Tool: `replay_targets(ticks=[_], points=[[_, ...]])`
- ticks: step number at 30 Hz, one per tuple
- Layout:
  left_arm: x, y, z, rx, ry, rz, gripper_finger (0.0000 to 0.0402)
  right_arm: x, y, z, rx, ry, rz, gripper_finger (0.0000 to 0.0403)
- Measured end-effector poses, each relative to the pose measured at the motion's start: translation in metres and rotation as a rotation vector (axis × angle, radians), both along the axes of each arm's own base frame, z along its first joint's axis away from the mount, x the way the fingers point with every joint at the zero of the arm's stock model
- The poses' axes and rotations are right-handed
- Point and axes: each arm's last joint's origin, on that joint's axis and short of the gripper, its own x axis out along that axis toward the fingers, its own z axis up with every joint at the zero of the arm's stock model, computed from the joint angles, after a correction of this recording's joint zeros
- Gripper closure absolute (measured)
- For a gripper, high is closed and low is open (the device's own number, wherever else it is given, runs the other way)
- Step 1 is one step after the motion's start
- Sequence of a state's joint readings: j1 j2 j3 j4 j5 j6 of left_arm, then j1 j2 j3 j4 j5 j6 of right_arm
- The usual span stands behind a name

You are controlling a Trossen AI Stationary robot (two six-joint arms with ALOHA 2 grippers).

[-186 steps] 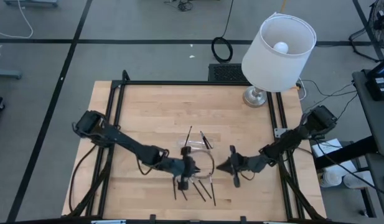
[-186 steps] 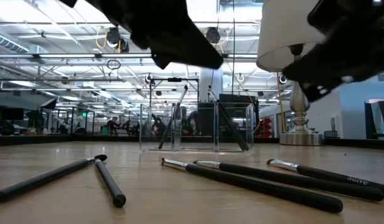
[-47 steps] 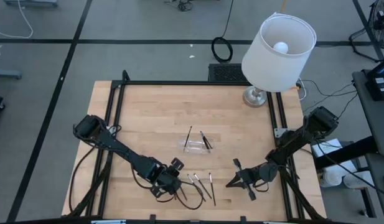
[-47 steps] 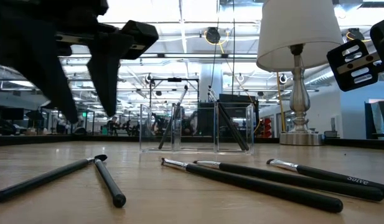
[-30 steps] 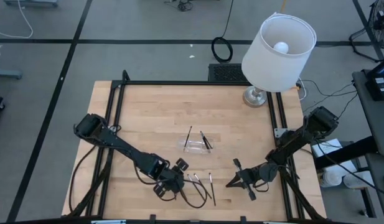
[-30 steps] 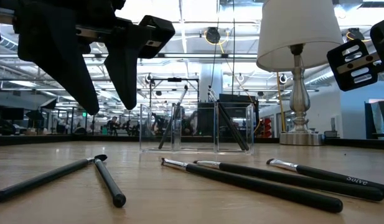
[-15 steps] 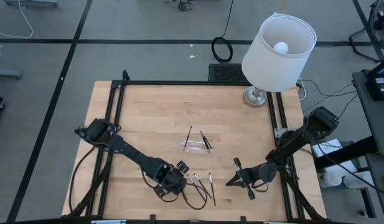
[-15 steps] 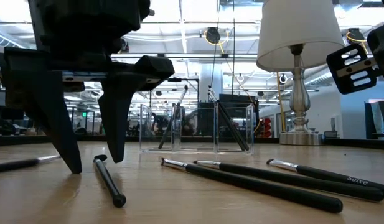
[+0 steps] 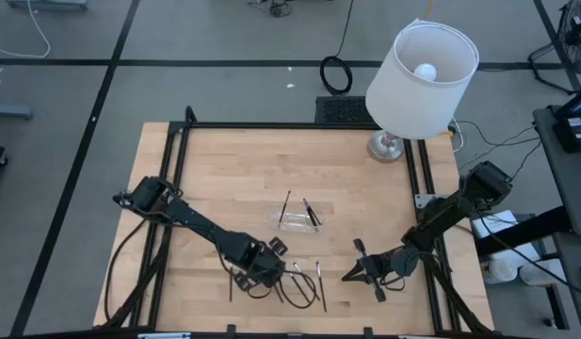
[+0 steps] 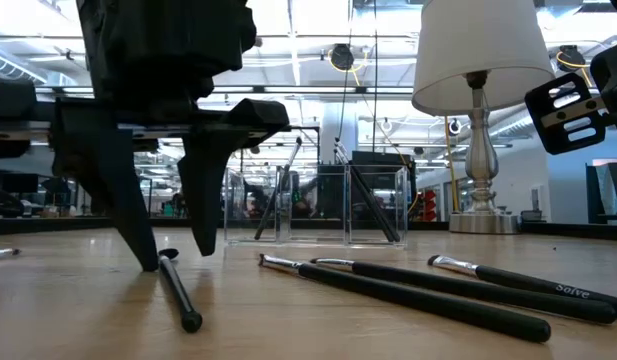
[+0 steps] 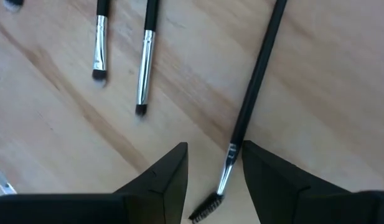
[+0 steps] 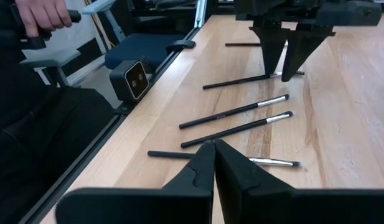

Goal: Put items in baskets/containers
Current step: Put the brow brush in the transparent organizer

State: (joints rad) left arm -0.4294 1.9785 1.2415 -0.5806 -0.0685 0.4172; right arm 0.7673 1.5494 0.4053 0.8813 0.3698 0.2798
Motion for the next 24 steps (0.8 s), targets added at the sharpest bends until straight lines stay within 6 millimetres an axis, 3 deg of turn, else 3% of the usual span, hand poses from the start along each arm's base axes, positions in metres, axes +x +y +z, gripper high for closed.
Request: replay_targets(ticks=[24], points=[[-0.0089, 0.0064, -0.0027, 0.089, 0.096, -0.164, 0.0243, -0.0014, -0.0013, -0.0047, -0.035, 0.038, 0.000, 0.0403]])
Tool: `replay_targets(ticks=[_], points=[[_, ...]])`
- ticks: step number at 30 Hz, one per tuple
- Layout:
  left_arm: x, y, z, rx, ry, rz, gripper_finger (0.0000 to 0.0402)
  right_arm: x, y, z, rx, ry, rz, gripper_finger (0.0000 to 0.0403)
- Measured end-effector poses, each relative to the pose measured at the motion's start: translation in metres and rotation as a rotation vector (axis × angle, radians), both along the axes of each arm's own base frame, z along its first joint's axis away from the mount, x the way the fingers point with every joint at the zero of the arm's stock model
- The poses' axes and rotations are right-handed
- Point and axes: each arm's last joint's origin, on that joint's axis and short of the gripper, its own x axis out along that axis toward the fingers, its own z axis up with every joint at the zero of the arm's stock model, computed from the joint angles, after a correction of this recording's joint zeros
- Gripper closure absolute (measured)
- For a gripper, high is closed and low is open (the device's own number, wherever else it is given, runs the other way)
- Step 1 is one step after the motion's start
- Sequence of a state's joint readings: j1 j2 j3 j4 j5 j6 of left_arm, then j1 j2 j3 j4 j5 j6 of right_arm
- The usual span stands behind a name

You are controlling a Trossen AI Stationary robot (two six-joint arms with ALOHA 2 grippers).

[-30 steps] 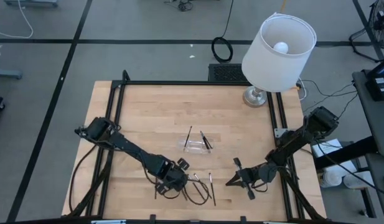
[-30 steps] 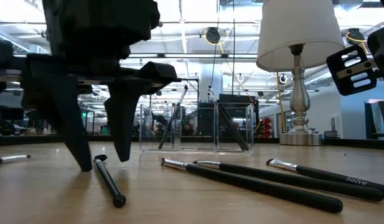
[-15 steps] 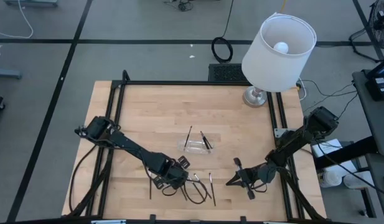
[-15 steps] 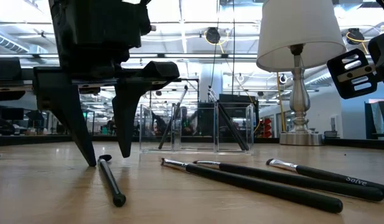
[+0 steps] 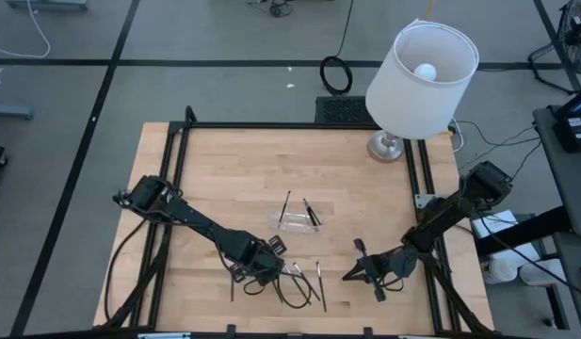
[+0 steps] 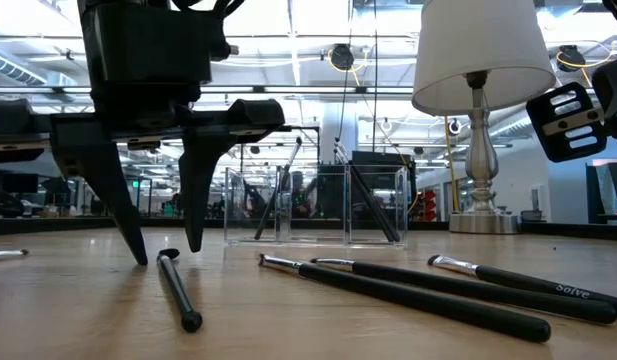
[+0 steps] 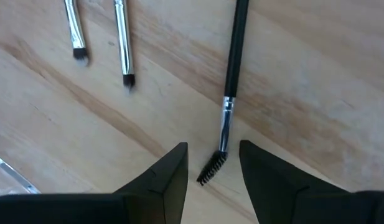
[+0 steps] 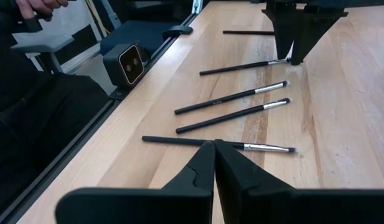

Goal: Put items in baskets/containers
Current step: Put the brow brush in the transparent organizer

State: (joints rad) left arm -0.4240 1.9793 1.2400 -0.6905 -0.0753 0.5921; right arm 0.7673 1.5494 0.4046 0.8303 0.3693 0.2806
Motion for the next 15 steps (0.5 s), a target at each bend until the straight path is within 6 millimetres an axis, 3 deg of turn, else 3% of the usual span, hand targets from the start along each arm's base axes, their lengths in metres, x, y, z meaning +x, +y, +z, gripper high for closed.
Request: replay_targets(ticks=[8, 15], points=[[-0.0003, 0.0001, 0.0000, 0.003, 0.003, -0.016, 0.0246, -0.0002, -0.0002, -0.0006, -0.004, 0.005, 0.000, 0.0403], [-0.0018, -0.0022, -0.0006, 0.001, 0.008, -0.024, 0.0299, -0.0003, -0.0003, -0.0010, 0.031, 0.023, -0.016, 0.0403]])
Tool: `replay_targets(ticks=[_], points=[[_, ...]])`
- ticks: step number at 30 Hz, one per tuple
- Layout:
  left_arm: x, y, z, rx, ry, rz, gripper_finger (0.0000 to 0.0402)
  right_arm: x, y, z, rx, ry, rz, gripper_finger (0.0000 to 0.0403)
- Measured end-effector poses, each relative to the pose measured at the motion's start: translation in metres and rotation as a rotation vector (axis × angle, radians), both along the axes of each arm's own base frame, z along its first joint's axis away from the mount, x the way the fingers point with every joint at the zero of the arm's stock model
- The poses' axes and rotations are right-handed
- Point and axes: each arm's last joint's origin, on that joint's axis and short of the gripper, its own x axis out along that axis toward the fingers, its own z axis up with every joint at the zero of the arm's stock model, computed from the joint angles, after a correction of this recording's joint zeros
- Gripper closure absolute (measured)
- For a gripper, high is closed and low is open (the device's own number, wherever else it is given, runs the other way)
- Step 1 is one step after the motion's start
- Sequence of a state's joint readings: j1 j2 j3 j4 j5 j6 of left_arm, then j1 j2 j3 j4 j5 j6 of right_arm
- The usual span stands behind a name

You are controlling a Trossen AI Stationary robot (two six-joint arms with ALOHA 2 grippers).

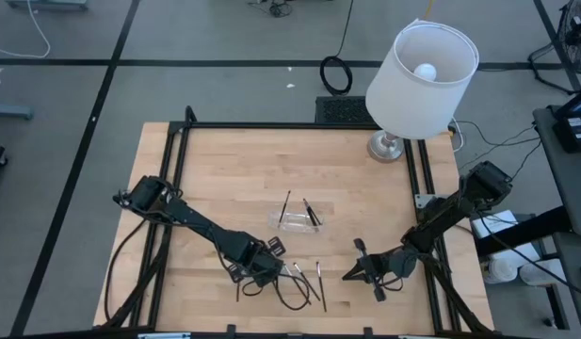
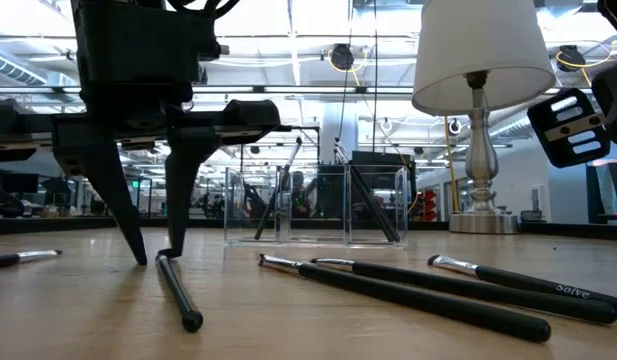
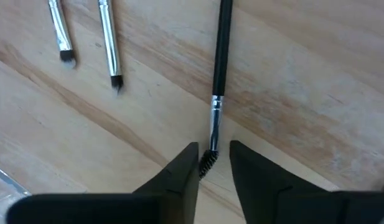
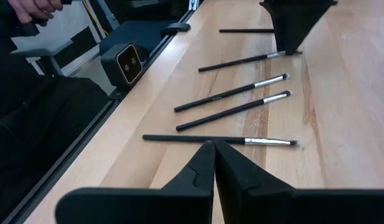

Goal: Put items in baskets/containers
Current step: Put the brow brush in the transparent organizer

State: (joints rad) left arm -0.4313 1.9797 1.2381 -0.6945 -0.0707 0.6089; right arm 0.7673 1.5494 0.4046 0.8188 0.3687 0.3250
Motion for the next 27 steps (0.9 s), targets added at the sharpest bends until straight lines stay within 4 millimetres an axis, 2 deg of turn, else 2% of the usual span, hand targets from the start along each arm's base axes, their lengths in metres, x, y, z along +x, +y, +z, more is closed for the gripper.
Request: replay_targets(ticks=[13, 18, 22, 24, 27], points=[[-0.001, -0.001, 0.000, -0.015, 0.014, 0.031, 0.0392, 0.000, 0.000, -0.001, 0.001, 0.016, -0.005, 0.0403], [-0.004, -0.006, 0.000, 0.022, -0.006, 0.063, 0.0392, -0.001, -0.001, -0.003, 0.004, 0.032, -0.011, 0.0403], [-0.010, -0.016, 0.006, 0.118, -0.073, 0.020, 0.0397, -0.001, -0.001, -0.003, 0.004, 0.037, -0.013, 0.0403], [-0.015, -0.016, 0.011, 0.218, -0.118, 0.018, 0.0396, -0.001, -0.001, -0.003, 0.005, 0.037, -0.013, 0.0403], [-0.019, -0.017, 0.028, 0.344, -0.220, 0.021, 0.0398, -0.001, -0.001, -0.003, 0.026, 0.044, -0.022, 0.0403]])
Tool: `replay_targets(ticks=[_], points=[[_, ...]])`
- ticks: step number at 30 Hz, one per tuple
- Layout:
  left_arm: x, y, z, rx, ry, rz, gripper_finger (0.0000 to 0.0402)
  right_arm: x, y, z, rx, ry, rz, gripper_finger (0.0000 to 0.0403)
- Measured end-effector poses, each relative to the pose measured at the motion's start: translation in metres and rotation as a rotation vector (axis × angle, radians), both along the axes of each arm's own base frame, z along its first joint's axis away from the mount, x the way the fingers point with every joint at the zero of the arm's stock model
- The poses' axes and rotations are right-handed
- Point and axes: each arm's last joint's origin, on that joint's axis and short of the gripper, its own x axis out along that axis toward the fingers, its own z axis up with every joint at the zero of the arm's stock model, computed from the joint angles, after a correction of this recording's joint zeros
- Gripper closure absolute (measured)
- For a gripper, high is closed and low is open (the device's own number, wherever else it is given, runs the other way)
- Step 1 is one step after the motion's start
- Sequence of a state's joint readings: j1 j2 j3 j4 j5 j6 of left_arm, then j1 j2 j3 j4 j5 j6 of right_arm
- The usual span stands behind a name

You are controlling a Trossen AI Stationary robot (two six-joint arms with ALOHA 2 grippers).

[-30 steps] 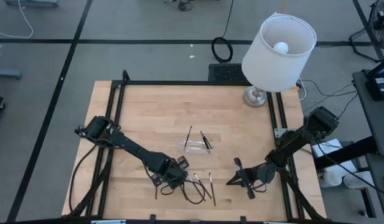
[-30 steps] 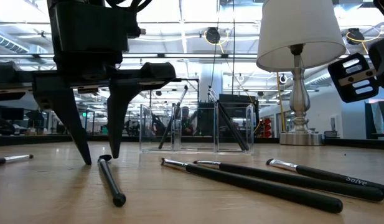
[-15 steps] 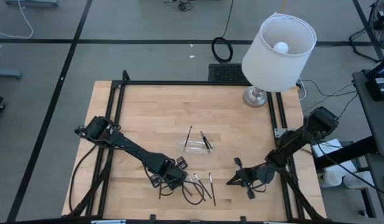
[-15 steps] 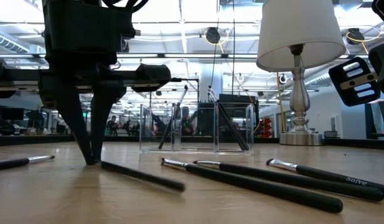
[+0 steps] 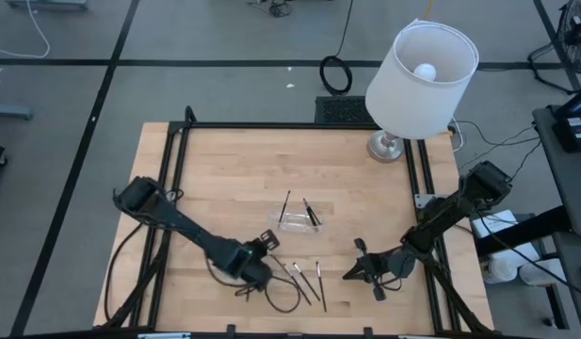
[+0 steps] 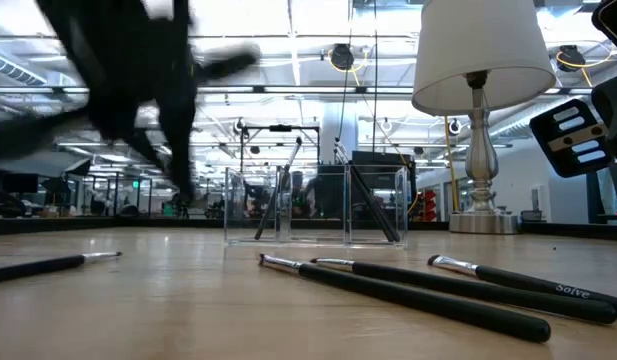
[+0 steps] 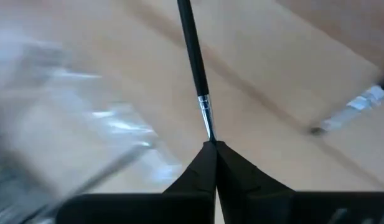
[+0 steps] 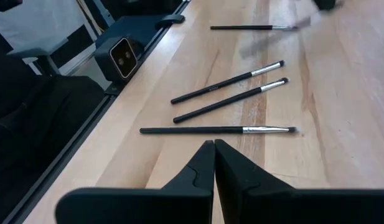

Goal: Put items in baskets/containers
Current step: Put the brow brush in the transparent organizer

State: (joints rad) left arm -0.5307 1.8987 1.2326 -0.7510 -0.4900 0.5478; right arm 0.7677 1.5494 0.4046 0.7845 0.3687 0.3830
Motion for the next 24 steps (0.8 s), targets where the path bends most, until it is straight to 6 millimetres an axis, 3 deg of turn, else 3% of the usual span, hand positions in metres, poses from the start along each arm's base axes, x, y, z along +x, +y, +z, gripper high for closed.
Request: replay_targets(ticks=[5, 15, 24], points=[[-0.008, 0.002, 0.035, 0.135, -0.070, 0.024, 0.0399, 0.000, 0.000, 0.000, 0.007, -0.001, -0.003, 0.0403], [0.006, 0.013, 0.108, 0.427, -0.174, -0.007, 0.0399, 0.000, 0.000, 0.000, 0.006, -0.001, -0.003, 0.0403], [0.016, 0.059, 0.124, 0.788, 0.057, -0.104, 0.0398, 0.000, 0.000, 0.000, 0.003, -0.001, -0.002, 0.0403]])
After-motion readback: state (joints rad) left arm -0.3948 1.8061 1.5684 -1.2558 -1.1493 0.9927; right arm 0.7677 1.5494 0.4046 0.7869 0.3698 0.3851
